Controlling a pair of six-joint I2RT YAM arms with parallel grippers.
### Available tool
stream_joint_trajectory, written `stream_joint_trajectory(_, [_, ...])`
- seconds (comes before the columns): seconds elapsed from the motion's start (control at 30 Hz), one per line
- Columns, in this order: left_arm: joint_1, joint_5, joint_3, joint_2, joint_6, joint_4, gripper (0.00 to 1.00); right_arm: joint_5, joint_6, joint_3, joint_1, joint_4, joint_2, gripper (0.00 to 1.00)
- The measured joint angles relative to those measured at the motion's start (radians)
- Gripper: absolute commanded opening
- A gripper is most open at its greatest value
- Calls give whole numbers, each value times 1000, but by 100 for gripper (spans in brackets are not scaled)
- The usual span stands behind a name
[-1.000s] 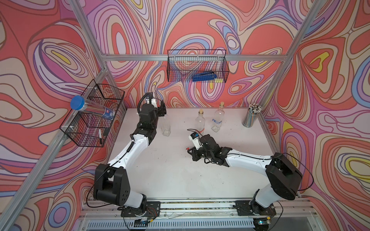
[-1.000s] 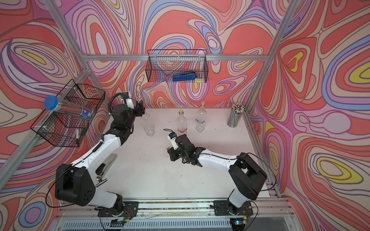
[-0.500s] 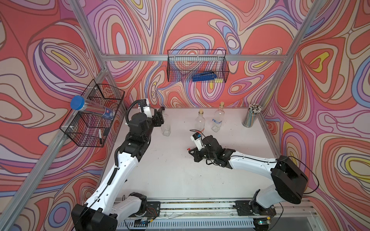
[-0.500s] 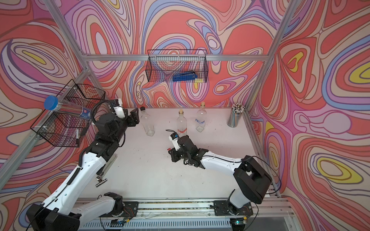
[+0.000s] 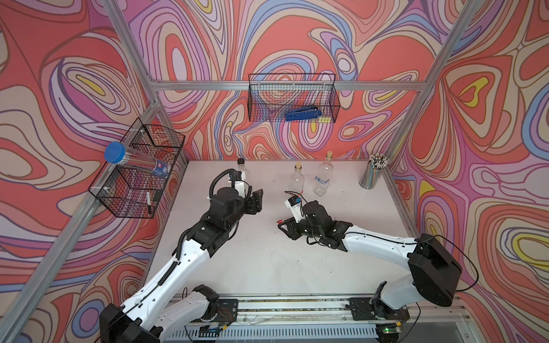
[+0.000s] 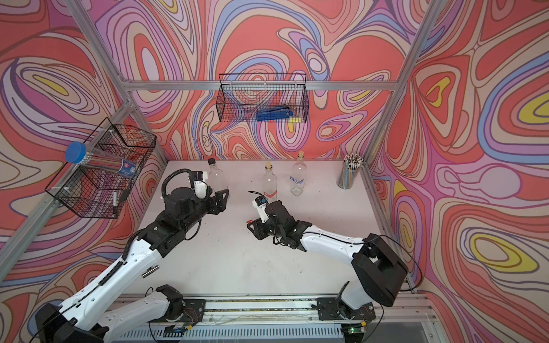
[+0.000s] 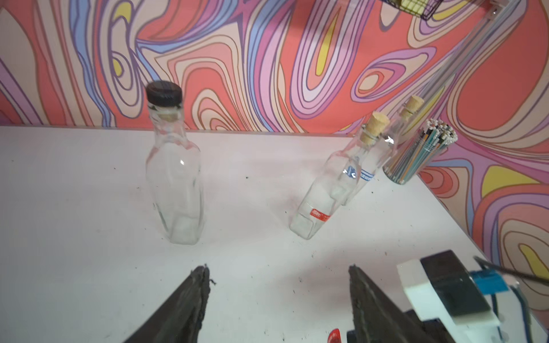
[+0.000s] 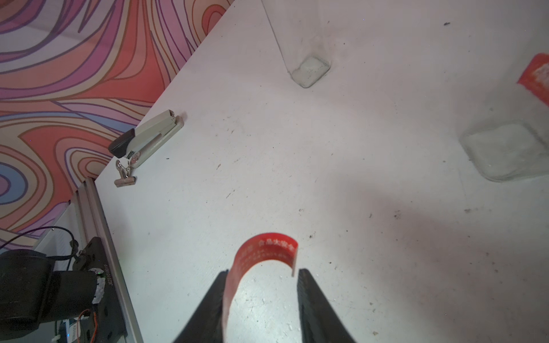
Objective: Remove the label from the bottle
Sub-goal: Place the label at the center of the board.
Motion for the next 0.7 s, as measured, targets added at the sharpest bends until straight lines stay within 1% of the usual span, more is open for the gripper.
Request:
stream_joint_trajectory(0.07, [-24, 2, -34, -11, -20, 2, 75, 2, 8, 0, 0, 1, 0, 66])
stream_joint_trajectory(0.1, [-38, 2, -57, -18, -33, 3, 75, 5, 14, 0, 0, 1, 0, 72])
stream_joint_trajectory(0.13, [-49, 2, -76, -23, -45, 5, 75, 6, 22, 0, 0, 1, 0, 80])
stream_joint_trajectory(0.17, [-57, 2, -92, -26, -56, 6, 75, 6, 27, 0, 0, 2, 0, 94])
stream_joint_trajectory(0.2, [-68, 5, -113, -28, -71, 8, 74, 8, 36, 0, 0, 2, 0, 98])
stream_joint_trajectory(0.47, [-150, 9, -244, -37, -153, 43, 74, 11, 74, -5, 0, 14, 11, 98])
stream_joint_trajectory(0.7, [-160, 9, -365, -88, -212, 88, 74, 6, 112, -5, -1, 25, 47, 98])
